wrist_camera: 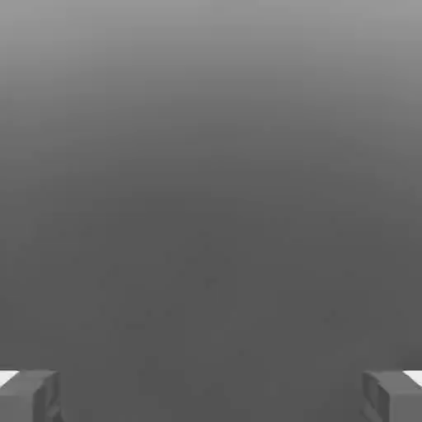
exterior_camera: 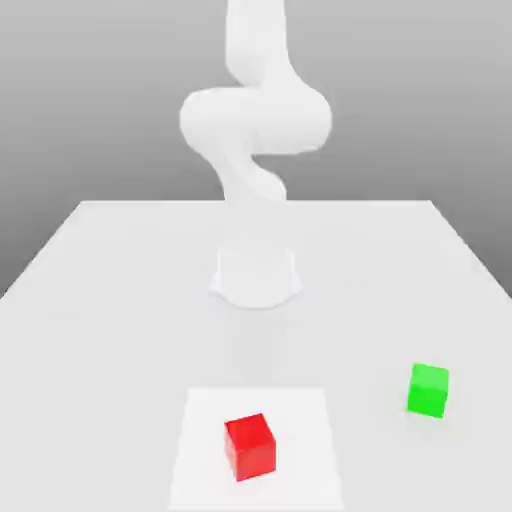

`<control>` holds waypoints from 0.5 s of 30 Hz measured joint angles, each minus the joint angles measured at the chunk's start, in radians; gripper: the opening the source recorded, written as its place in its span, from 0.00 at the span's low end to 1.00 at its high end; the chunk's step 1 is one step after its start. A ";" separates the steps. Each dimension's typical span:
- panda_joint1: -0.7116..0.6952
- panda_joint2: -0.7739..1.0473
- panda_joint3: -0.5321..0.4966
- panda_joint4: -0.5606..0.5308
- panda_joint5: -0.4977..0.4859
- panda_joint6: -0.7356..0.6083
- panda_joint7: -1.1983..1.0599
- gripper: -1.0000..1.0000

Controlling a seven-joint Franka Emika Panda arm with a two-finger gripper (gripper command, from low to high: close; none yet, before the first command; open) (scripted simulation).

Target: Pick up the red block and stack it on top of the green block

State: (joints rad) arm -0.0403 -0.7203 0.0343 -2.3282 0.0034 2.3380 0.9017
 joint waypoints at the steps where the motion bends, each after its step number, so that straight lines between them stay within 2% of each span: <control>1: -0.017 0.034 0.015 -0.012 0.001 0.016 0.045 0.50; 15: -0.191 0.480 0.177 -0.169 -0.041 0.229 0.657 0.50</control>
State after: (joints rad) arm -0.2314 -0.2399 0.2113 -2.4976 -0.0376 2.5665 1.5585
